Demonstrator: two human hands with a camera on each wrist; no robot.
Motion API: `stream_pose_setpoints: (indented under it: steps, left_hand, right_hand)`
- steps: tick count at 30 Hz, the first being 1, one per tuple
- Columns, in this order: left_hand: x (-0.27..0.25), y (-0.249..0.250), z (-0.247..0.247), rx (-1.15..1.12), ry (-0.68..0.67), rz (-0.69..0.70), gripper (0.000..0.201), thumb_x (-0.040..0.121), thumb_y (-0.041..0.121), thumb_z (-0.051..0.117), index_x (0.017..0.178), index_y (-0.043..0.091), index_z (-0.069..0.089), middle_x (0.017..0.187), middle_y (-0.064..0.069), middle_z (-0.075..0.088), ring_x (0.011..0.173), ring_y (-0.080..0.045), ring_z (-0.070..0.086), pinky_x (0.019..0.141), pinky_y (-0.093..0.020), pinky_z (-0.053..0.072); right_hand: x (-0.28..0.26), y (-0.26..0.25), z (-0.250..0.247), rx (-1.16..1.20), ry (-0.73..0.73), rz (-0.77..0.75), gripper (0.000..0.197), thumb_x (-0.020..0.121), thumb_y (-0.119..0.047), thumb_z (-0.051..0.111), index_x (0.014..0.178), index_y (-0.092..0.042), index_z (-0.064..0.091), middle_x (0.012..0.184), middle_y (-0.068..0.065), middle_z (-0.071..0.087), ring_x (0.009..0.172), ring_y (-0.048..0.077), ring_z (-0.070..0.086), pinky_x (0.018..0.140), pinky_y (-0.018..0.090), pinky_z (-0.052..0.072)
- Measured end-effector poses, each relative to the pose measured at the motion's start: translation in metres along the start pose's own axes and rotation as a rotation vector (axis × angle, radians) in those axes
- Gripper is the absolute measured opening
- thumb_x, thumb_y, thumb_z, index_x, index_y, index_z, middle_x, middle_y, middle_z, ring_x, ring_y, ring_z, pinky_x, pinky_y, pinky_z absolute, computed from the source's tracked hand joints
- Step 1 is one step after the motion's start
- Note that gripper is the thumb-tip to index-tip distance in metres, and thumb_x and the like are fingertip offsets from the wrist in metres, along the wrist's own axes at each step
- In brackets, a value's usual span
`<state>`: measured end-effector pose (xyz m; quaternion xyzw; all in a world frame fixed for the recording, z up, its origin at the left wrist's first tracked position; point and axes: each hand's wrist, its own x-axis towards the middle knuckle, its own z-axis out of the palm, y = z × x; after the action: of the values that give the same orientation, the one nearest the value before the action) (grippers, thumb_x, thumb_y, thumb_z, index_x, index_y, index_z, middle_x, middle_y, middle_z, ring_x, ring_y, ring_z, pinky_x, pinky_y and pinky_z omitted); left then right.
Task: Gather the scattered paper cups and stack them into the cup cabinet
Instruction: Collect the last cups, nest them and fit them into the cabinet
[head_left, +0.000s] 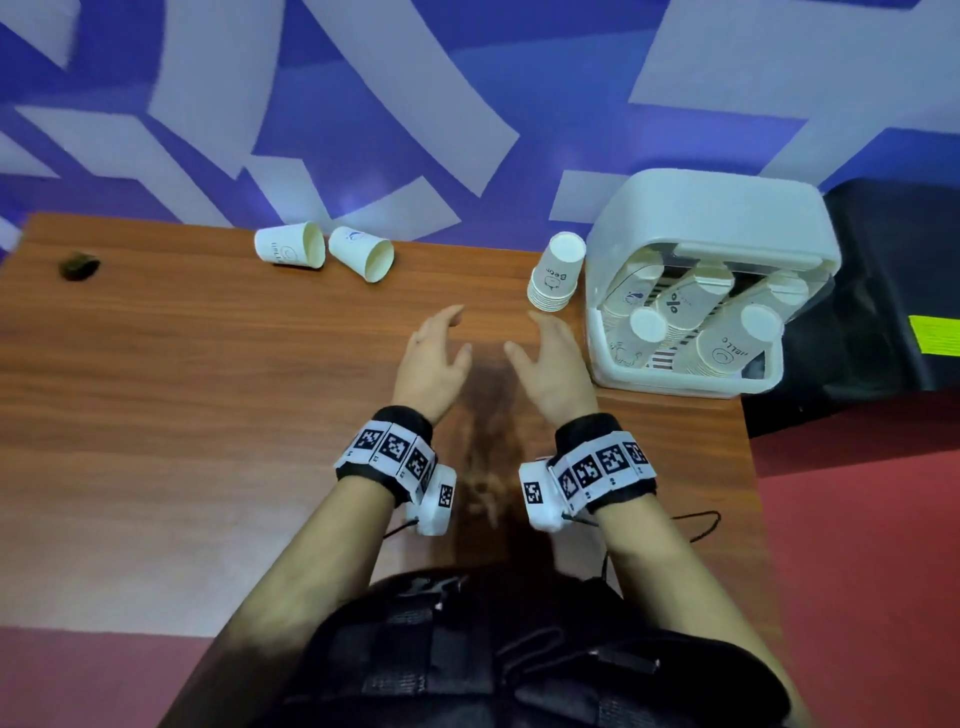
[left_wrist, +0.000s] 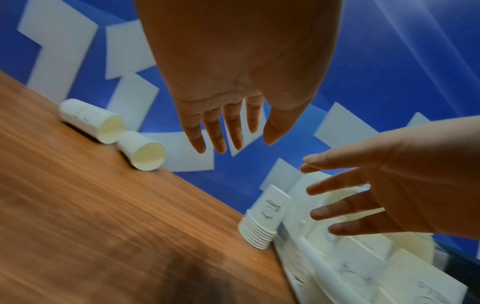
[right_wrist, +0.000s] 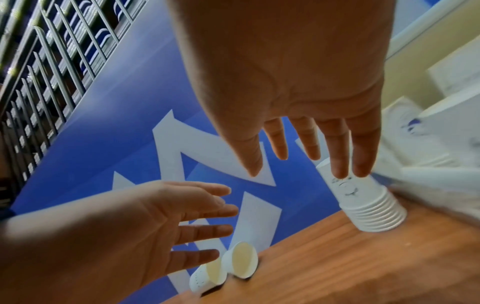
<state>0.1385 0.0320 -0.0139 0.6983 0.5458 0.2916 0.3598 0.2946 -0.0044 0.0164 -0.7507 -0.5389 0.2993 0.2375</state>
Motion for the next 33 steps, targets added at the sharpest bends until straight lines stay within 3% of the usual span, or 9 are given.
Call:
stream_pose_setpoints:
  steps: [8,13,18,24,29,33]
  left_hand:
    - [0.035,-0.069,-0.088,0.029,0.029,-0.087,0.048,0.090,0.013,0.057,0.137,0.014,0.044,0.131,-0.006,0.054,0.122,-0.023,0.048,0.104,-0.036,0.037]
    - [0.072,-0.111,-0.129,0.044,0.041,-0.130,0.048,0.090,0.010,0.057,0.136,0.010,0.046,0.132,-0.010,0.054,0.122,-0.026,0.048,0.104,-0.036,0.037]
    - [0.115,-0.155,-0.161,0.094,0.032,-0.191,0.047,0.089,0.010,0.058,0.135,0.006,0.047,0.133,-0.014,0.052,0.124,-0.030,0.046,0.106,-0.036,0.033]
    - [0.162,-0.192,-0.176,0.164,0.020,-0.293,0.049,0.090,0.011,0.054,0.138,0.010,0.043,0.142,-0.013,0.042,0.130,-0.032,0.034,0.104,-0.029,0.025]
    - [0.192,-0.216,-0.179,0.195,-0.028,-0.254,0.057,0.084,0.004,0.055,0.138,0.008,0.040,0.143,-0.012,0.041,0.135,-0.033,0.027,0.111,-0.031,0.017]
    - [0.208,-0.236,-0.175,0.258,-0.120,-0.297,0.064,0.083,0.020,0.062,0.142,0.017,0.038,0.146,-0.009,0.037,0.138,-0.032,0.023,0.111,-0.031,0.018]
  right_hand:
    - [0.038,-0.082,0.077,-0.035,-0.117,-0.048,0.051,0.096,-0.029,0.053,0.141,-0.011,0.040,0.144,0.007,0.040,0.129,0.025,0.042,0.106,0.032,0.032]
    - [0.085,-0.112,0.120,-0.092,-0.158,-0.035,0.049,0.096,-0.031,0.052,0.141,-0.013,0.042,0.143,0.009,0.043,0.130,0.030,0.041,0.109,0.040,0.034]
    - [0.142,-0.132,0.158,-0.107,-0.135,0.008,0.053,0.095,-0.033,0.050,0.143,-0.015,0.035,0.132,0.015,0.051,0.122,0.036,0.045,0.101,0.046,0.039]
    - [0.201,-0.140,0.188,-0.131,-0.106,0.105,0.045,0.096,-0.033,0.044,0.136,-0.011,0.044,0.131,0.015,0.052,0.121,0.035,0.046,0.101,0.043,0.039]
    - [0.230,-0.133,0.201,-0.187,-0.066,0.112,0.040,0.095,-0.034,0.044,0.124,-0.008,0.056,0.123,0.014,0.059,0.121,0.033,0.047,0.100,0.046,0.041]
    - [0.237,-0.129,0.206,-0.185,-0.100,0.092,0.033,0.091,-0.030,0.057,0.116,-0.009,0.054,0.119,0.010,0.059,0.114,0.028,0.051,0.094,0.041,0.042]
